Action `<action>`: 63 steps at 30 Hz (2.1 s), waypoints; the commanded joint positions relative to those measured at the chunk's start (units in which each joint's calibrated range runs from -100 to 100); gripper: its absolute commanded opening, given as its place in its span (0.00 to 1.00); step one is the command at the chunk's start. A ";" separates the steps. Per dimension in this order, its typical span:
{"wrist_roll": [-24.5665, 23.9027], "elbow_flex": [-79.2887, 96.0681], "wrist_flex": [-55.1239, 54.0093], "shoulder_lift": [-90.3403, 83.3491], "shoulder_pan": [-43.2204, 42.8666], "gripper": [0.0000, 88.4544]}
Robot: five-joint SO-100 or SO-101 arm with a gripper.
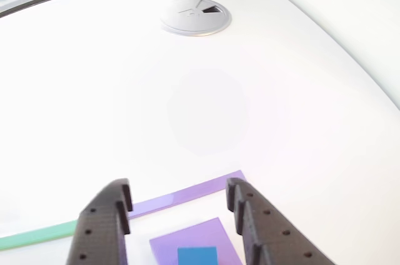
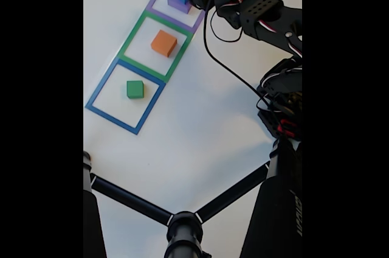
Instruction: Tower of hanoi
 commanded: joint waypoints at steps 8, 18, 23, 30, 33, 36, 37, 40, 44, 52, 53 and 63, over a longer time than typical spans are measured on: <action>0.54 -17.47 49.91 -22.75 -10.15 0.03; 0.54 -32.38 70.32 -27.11 -21.94 0.00; 0.54 -37.20 76.31 -28.97 -28.46 0.00; 0.54 -40.84 80.52 -30.02 -36.99 0.00; 0.54 -41.93 81.49 -30.02 -39.39 0.00; 0.54 -43.02 82.46 -30.02 -41.79 0.00; 0.54 -43.47 82.95 -29.94 -42.65 0.00; 0.54 -44.75 83.92 -29.94 -45.14 0.00; 0.54 -45.65 84.65 -29.77 -47.83 0.00; 0.54 -30.20 70.16 -29.94 -49.26 0.19; 0.54 -27.20 66.84 -29.94 -49.07 0.21; 0.54 4.98 21.25 -25.17 -46.87 0.42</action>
